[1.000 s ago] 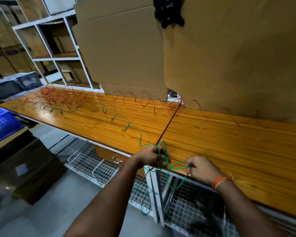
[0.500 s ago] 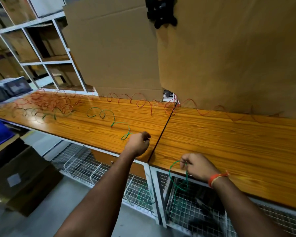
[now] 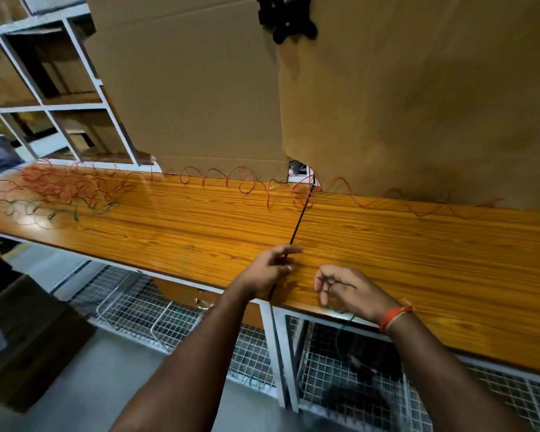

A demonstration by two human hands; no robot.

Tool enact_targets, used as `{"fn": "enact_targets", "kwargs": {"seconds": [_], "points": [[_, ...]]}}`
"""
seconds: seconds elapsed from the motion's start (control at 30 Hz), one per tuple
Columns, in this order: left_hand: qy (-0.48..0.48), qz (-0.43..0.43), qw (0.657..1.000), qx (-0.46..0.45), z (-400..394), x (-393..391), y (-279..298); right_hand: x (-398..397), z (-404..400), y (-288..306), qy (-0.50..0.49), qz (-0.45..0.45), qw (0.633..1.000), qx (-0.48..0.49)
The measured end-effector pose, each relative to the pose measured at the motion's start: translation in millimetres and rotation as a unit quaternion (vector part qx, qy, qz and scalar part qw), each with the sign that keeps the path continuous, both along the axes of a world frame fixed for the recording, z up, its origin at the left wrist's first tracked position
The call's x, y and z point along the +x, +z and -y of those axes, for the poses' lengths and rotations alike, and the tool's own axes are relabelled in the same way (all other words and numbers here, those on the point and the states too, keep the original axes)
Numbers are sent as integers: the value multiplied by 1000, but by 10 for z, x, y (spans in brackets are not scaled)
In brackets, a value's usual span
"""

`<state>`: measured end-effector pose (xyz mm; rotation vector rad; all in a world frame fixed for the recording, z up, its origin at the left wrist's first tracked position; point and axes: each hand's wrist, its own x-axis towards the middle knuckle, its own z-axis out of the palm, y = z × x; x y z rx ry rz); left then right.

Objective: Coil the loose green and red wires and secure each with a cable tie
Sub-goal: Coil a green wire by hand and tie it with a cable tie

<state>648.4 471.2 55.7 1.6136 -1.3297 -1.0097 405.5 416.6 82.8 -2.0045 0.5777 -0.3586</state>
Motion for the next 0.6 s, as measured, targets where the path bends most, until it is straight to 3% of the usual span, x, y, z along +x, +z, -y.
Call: {"fn": "enact_targets", "kwargs": {"seconds": [0.07, 0.17, 0.27, 0.4, 0.47, 0.6], "points": [[-85, -48, 995, 8, -54, -161, -13, 19, -13, 37, -6, 25, 1000, 9], [-113, -86, 990, -3, -104, -338, -71, 29, -19, 83, -30, 63, 998, -5], [-66, -102, 992, -33, -169, -420, -85, 39, -3, 70, -87, 106, 990, -30], [27, -226, 972, -53, -260, -456, 26, 69, 51, -39, -233, 170, 956, -46], [45, -332, 939, -80, -297, -470, 88, 55, 87, -112, -290, 200, 936, -2], [75, -527, 839, -114, -304, -535, 285, 27, 57, -299, -323, 210, 921, 53]]}}
